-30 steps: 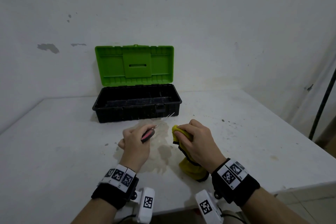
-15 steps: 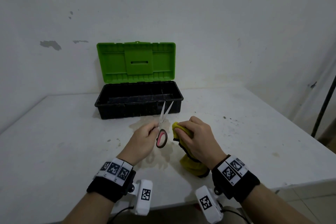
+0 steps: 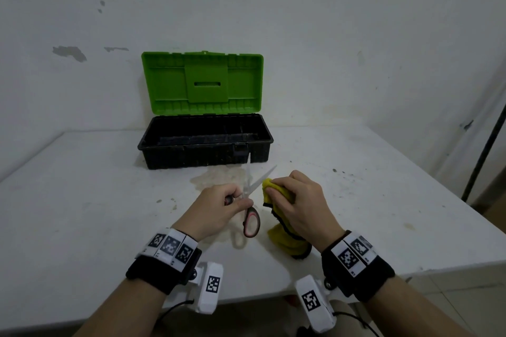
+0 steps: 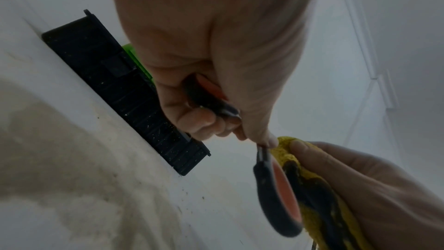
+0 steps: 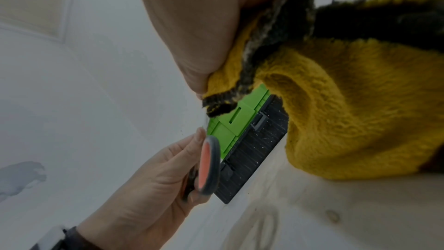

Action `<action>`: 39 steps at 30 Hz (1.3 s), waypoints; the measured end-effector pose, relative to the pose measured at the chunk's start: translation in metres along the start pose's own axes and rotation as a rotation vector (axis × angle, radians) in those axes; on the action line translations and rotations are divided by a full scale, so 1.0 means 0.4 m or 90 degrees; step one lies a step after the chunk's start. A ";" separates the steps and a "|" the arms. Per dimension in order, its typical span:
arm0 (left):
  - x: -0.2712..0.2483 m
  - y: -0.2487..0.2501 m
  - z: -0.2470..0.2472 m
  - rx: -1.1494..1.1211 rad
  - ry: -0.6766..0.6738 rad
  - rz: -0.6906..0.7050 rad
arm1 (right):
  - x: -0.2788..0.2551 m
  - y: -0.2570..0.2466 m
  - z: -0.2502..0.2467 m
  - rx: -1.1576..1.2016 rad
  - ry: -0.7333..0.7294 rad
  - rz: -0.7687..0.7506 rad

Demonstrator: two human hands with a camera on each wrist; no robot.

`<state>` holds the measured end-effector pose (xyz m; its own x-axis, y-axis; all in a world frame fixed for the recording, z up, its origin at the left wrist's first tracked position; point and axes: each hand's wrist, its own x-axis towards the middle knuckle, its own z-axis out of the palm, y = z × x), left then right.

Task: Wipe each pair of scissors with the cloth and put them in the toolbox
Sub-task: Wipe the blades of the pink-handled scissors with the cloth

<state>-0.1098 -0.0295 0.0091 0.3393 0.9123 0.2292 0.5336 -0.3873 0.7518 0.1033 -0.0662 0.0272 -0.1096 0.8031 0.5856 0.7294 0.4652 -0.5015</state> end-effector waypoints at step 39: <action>0.003 0.007 0.000 0.049 -0.011 -0.026 | 0.038 0.020 0.025 -0.111 -0.009 -0.020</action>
<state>-0.1079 -0.0294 0.0115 0.3294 0.9252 0.1883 0.6051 -0.3599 0.7102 0.1008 -0.0466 0.0255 -0.1435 0.7951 0.5893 0.8310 0.4202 -0.3645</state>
